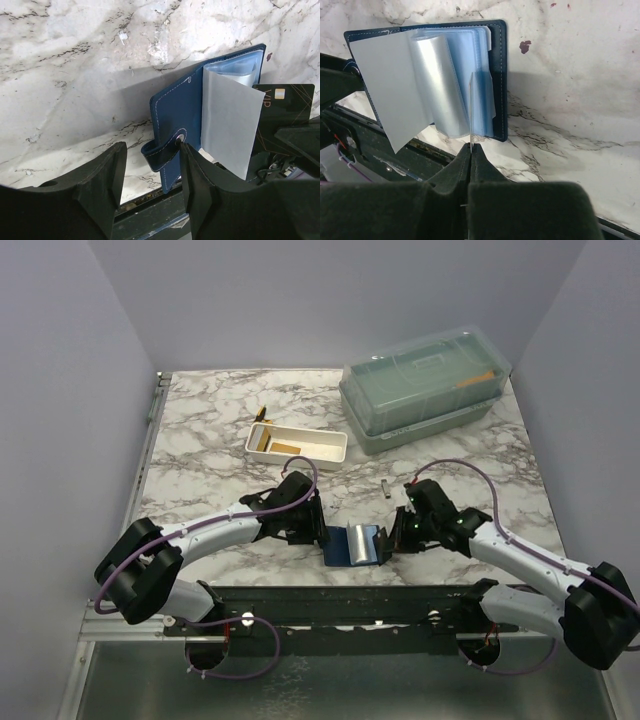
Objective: Put the credit cards into the card holder
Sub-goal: Insert the credit card into the card holder.
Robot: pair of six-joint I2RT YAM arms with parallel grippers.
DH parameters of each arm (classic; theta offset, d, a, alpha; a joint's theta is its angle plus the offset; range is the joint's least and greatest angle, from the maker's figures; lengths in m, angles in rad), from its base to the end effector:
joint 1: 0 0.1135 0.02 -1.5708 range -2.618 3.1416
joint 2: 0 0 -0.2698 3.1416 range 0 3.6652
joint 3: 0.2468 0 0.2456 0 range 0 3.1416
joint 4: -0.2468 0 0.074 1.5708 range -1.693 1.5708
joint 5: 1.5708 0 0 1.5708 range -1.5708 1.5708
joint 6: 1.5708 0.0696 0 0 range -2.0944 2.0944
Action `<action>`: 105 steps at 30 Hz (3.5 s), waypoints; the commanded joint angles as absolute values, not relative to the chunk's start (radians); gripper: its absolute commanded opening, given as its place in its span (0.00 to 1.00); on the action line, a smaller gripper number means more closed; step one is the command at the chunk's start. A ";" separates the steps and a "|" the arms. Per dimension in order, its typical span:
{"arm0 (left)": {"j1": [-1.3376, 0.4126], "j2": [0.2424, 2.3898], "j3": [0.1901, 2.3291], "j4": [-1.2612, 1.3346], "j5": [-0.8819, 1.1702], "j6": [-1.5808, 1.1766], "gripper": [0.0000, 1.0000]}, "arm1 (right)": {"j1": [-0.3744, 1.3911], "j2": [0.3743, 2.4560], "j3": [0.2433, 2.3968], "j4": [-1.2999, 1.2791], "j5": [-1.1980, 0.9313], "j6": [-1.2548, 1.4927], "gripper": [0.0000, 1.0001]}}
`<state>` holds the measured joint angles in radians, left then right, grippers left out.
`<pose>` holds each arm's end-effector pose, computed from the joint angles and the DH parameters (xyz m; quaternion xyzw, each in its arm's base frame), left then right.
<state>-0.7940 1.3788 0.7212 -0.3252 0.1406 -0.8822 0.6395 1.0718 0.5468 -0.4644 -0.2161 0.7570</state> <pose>0.1844 -0.2015 0.1614 -0.0217 0.9547 -0.2599 0.1434 0.1556 0.1343 0.1643 0.0251 0.9526 0.2623 0.1518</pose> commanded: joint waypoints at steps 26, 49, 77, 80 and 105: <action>-0.799 1.389 0.678 -0.262 0.113 -0.880 0.42 | 0.756 1.264 0.568 -0.104 -0.399 0.767 0.00; -0.781 1.274 0.589 -0.239 0.125 -0.918 0.59 | 0.874 1.434 0.698 -0.097 -0.316 0.816 0.00; -0.721 1.080 0.510 -0.288 0.094 -1.001 0.88 | 0.930 1.449 0.690 0.081 -0.386 0.920 0.00; -0.721 1.050 0.492 -0.285 0.074 -1.009 0.82 | 0.930 1.477 0.687 0.092 -0.396 0.930 0.00; -0.713 1.129 0.464 -0.235 0.010 -0.949 0.24 | 0.930 1.291 0.705 -0.414 -0.077 0.870 0.00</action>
<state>-0.7208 1.1103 0.4561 -0.2478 0.0517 -0.9825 0.9245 1.3552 0.7227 -0.2653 -0.1818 0.9001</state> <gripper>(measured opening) 0.249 0.005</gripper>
